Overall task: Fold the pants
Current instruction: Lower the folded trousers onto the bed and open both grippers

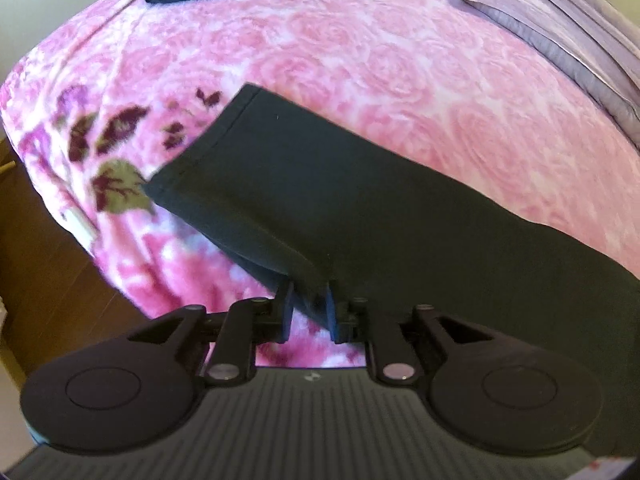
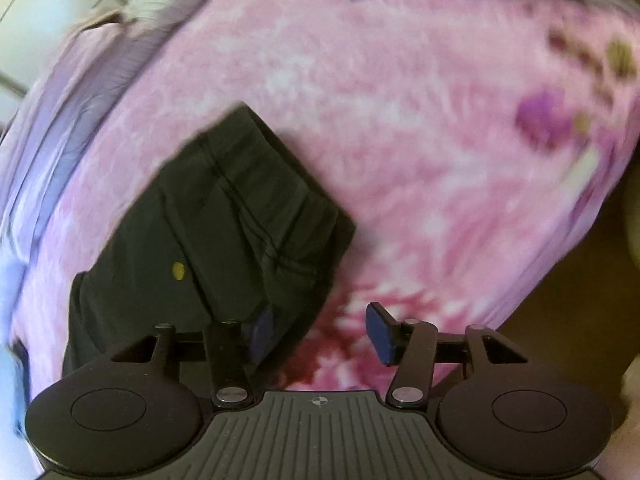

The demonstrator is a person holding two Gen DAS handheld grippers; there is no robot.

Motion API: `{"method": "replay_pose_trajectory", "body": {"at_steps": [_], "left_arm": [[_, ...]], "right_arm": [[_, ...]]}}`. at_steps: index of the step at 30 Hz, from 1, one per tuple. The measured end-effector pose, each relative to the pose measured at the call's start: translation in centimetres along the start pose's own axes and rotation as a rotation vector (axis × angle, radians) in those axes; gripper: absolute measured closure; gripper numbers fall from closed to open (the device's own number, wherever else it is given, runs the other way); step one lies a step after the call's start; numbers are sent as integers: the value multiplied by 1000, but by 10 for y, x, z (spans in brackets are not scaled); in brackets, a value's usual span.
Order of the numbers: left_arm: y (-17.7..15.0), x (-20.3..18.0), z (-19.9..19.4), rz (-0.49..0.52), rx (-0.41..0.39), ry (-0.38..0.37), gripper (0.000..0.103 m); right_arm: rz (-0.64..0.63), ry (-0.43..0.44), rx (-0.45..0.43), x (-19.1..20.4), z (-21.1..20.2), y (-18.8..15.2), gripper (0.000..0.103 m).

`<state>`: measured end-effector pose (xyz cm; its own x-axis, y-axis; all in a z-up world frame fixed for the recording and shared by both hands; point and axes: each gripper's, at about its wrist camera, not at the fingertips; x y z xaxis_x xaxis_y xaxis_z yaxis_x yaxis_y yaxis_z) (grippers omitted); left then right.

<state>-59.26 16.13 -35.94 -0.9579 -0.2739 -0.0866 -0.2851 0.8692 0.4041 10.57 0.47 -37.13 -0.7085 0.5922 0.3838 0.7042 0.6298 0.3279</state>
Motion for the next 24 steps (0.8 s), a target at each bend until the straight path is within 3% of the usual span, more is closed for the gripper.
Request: {"method": "replay_pose_trajectory", "body": {"at_steps": [3, 6, 11, 14, 16, 18, 19, 21, 22, 23, 24], "left_arm": [[12, -28, -20, 82, -31, -64, 89], [28, -86, -11, 184, -21, -203, 86], [42, -221, 30, 304, 92, -551, 74], [37, -298, 51, 377, 185, -712, 69], [30, -338, 62, 424, 220, -764, 62], [25, -367, 74, 441, 261, -795, 61], [23, -379, 80, 448, 283, -806, 61], [18, -397, 93, 476, 323, -811, 61], [16, -403, 99, 492, 345, -813, 63], [12, -406, 103, 508, 360, -814, 66], [7, -406, 106, 531, 363, -809, 79]], "right_arm": [[-60, 27, -75, 2, -11, 25, 49], [-94, 102, -105, 10, 10, 59, 41], [-84, 199, -53, 17, 71, 97, 38], [-43, 250, -24, 8, 95, 104, 38], [-12, 303, -17, 2, 100, 104, 39], [-16, 345, -7, -2, 100, 102, 50], [-23, 361, -6, -3, 100, 101, 63], [-45, 357, -33, -2, 96, 98, 79], [-53, 358, -43, -3, 95, 98, 95], [-56, 365, -51, -3, 92, 97, 99], [-82, 356, -69, 0, 88, 95, 100]]}}
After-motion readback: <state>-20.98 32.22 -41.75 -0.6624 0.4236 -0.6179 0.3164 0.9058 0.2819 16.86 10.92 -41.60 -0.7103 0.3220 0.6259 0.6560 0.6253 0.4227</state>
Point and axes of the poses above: each gripper's, at about its wrist camera, not at the fingertips, and z roughly the way its jaws point, x to its left, y to its top, and after that the axes turned 2 degrees about -z, right-handed
